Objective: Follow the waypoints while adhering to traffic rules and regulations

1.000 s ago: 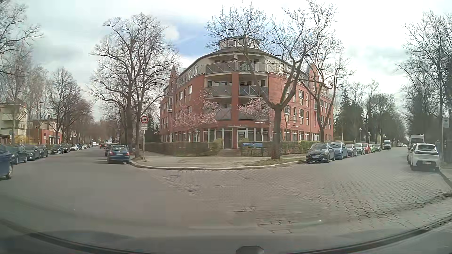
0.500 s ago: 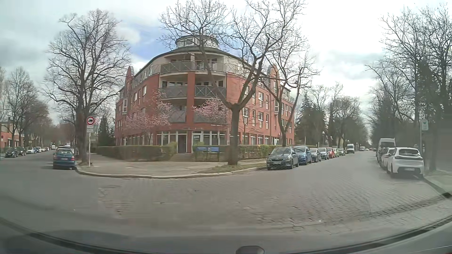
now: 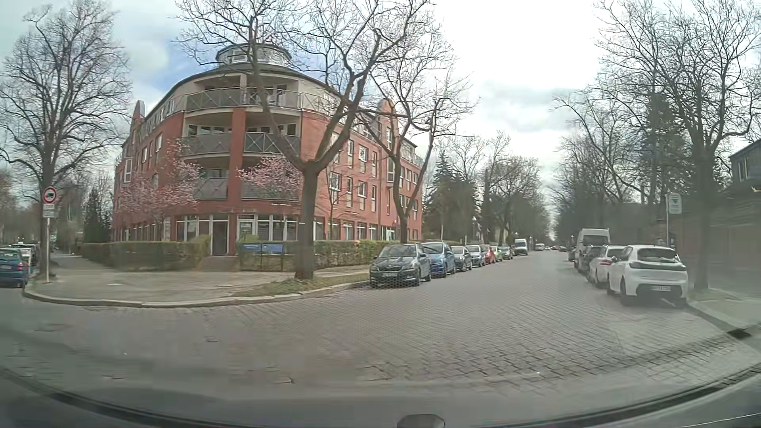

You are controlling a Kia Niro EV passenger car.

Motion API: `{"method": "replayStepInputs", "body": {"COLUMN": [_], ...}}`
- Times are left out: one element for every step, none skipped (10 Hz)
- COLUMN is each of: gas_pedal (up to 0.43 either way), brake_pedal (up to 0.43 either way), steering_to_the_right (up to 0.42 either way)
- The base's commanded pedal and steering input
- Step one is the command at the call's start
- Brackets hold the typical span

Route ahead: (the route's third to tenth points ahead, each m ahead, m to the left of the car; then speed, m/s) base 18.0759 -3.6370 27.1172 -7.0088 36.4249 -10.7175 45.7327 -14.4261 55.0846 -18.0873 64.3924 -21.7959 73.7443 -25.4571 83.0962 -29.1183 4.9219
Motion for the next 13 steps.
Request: {"method": "replayStepInputs", "body": {"gas_pedal": [0.138, 0.138, 0.138, 0.138, 0.138, 0.138, 0.150, 0.150, 0.157, 0.157, 0.157, 0.157, 0.157], "brake_pedal": [0.000, 0.000, 0.000, 0.000, 0.000, 0.000, 0.000, 0.000, 0.000, 0.000, 0.000, 0.000, 0.000], "steering_to_the_right": [0.284, 0.278, 0.270, 0.261, 0.252, 0.244, 0.232, 0.215, 0.190, 0.163, 0.135, 0.100, 0.069]}}
